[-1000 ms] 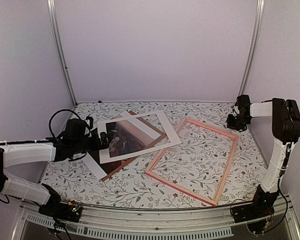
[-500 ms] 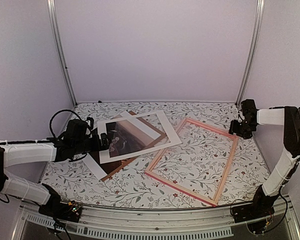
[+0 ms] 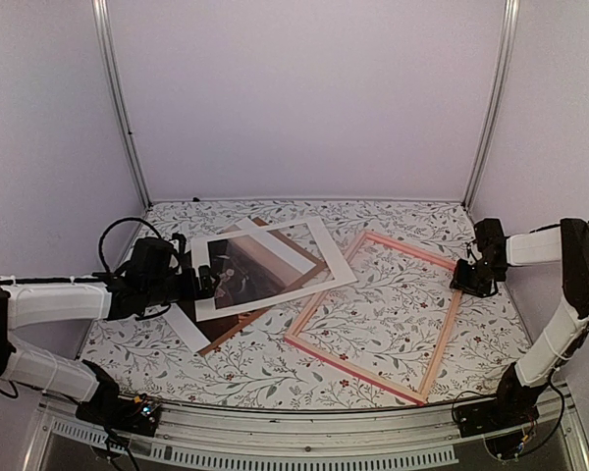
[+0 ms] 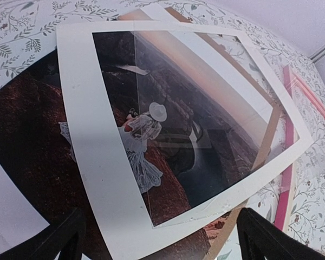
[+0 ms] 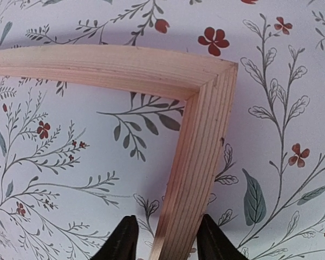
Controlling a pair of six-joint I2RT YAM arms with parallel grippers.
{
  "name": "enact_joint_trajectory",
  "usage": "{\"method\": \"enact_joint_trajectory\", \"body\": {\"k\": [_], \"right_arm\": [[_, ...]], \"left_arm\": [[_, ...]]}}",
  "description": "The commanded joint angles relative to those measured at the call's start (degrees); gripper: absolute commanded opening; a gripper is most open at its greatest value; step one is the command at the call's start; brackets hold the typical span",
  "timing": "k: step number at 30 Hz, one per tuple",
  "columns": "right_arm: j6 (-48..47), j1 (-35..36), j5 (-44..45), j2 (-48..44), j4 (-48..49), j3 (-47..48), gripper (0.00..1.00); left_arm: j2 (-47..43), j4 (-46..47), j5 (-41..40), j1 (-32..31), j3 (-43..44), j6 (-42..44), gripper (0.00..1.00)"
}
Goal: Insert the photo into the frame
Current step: Move the frame body to the center of the board.
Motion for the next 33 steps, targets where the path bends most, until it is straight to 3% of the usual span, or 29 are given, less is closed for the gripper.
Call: {"method": "enact_joint_trajectory", "body": {"k": [1,5,13,24,30,33], "right_arm": [[0.16,0.03,0.03,-0.15,0.07,0.76,0.34],[-0.51,0.03,1.69,1.72,0.05,4.66,0.24],[-3.48,2.25,5.22,11.43,-0.56,16.21,0.14],[-13.70,2.35,4.15,24.82,-3.81,30.76,0.07],[-16.00,2.36,-1.17,28.41,-3.24,33.93,0.12],[-15.67,2.36,-1.12,28.12,-3.27,33.85,0.27]], "left_arm": [[-1.50,1.19,0.52,-1.16,-1.36,-0.38,1.00],[-1.90,0.83,0.43,-1.33,-1.53,-0.49,1.00],[-2.99,-1.21,-0.90,-1.75,-0.81,-0.41,1.00],[-2.47,-4.37,-2.51,-1.74,-0.95,0.25,1.00],[-2.32,-4.69,-2.66,-1.77,-0.92,0.31,1.00],[-1.95,-4.87,-2.81,-1.75,-0.78,0.69,1.00]]}}
